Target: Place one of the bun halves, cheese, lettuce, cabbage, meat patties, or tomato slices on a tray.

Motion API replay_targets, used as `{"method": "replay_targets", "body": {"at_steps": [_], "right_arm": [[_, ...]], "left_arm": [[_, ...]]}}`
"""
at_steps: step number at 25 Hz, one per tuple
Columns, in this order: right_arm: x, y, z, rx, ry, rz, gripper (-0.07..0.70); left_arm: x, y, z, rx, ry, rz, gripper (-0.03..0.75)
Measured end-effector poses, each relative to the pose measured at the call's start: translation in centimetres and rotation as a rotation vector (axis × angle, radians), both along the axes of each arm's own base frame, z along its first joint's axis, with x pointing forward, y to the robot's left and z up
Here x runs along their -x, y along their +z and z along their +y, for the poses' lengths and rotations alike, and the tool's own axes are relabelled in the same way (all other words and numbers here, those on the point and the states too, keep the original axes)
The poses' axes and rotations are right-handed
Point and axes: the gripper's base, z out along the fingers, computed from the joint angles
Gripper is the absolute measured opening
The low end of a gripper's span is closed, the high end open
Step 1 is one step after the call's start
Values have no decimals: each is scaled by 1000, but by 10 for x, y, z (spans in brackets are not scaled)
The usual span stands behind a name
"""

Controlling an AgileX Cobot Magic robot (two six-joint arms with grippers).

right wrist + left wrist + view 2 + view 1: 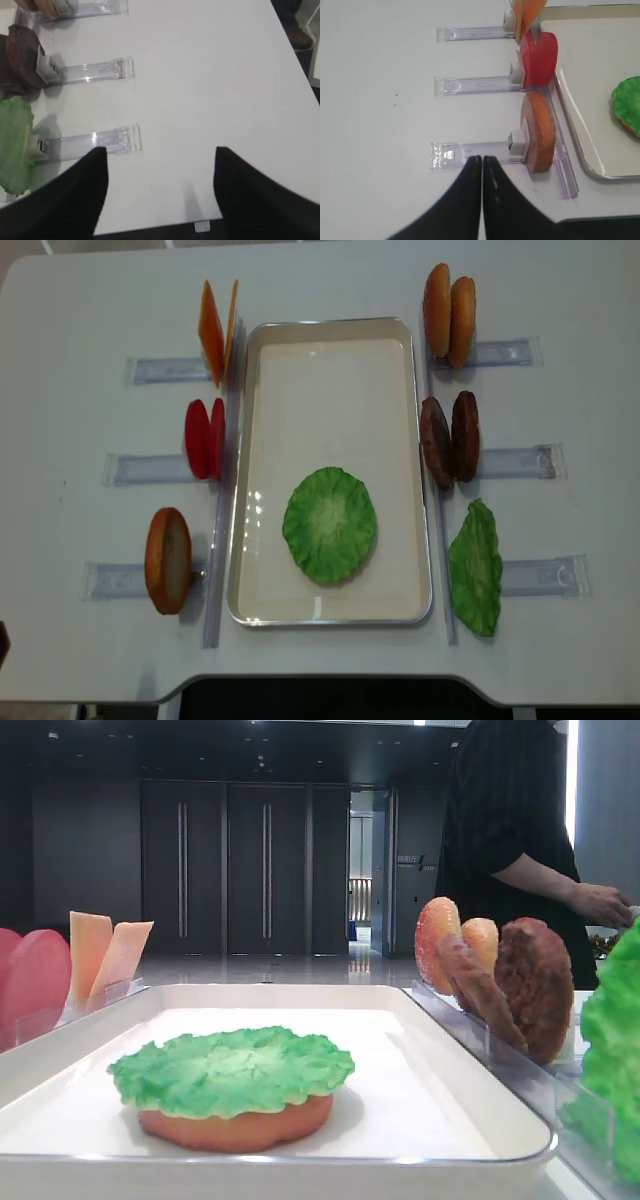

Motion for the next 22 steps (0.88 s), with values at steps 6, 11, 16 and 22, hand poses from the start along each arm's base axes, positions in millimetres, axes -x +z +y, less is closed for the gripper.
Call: {"method": "replay_targets", "body": {"at_steps": [6, 11, 16, 22], "right_arm": [[21, -10, 1, 1, -2, -116, 438], [19, -17, 1, 0, -1, -100, 438], [12, -21, 0, 3, 0, -136, 438], [11, -21, 0, 5, 2, -148, 438]], "left_arm": [[0, 0, 0, 0, 0, 0, -7], [0, 0, 0, 0, 0, 0, -7], [0, 0, 0, 0, 0, 0, -7], [0, 0, 0, 0, 0, 0, -7]]}}
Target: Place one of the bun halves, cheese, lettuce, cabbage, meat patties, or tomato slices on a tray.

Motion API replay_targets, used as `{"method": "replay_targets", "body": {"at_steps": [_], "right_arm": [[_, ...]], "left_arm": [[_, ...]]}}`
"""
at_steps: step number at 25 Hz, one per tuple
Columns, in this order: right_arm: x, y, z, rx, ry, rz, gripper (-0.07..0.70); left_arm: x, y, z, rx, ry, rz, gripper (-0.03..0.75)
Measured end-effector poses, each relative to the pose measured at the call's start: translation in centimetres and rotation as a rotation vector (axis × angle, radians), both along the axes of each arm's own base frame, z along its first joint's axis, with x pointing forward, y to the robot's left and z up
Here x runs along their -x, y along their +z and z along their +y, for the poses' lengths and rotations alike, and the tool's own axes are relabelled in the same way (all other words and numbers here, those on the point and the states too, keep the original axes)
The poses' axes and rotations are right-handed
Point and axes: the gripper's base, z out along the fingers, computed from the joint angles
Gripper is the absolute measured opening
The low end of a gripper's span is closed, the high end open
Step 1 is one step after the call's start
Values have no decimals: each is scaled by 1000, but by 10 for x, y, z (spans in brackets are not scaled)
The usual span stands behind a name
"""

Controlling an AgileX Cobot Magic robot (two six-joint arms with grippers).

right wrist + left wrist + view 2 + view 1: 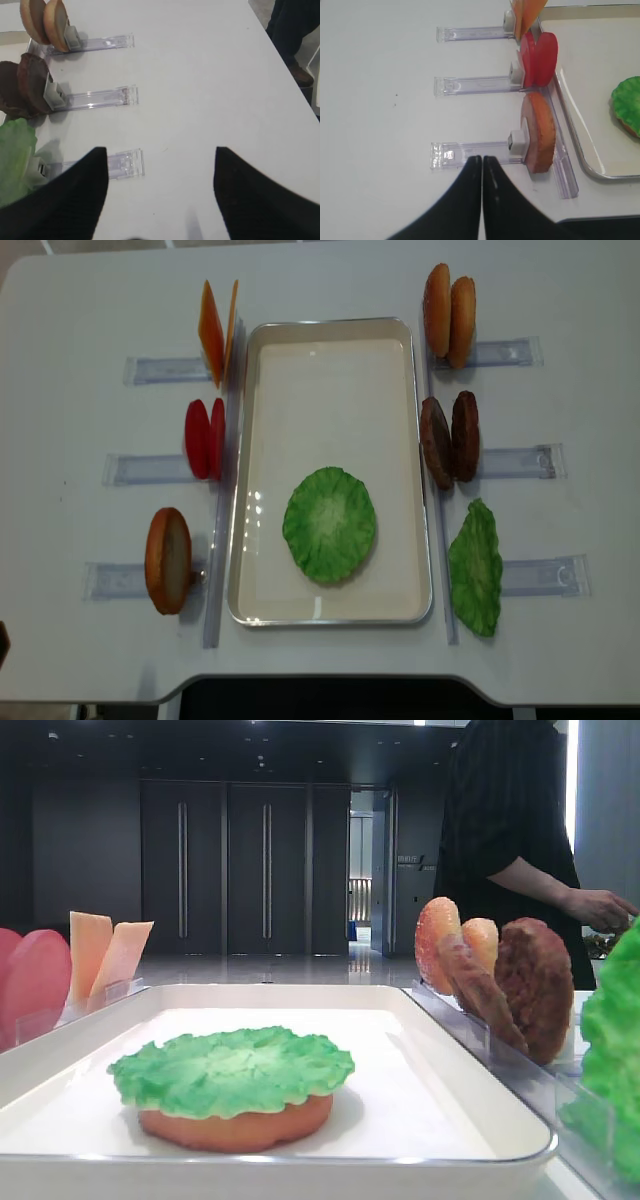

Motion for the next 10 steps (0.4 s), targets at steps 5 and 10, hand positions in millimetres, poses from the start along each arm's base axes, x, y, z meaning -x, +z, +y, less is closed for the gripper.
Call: {"method": "replay_targets", "body": {"at_steps": [5, 10], "right_arm": [[0, 0, 0, 0, 1, -2, 438], [0, 0, 0, 0, 1, -2, 438]], "left_arm": [[0, 0, 0, 0, 0, 0, -7], [0, 0, 0, 0, 0, 0, -7]]}}
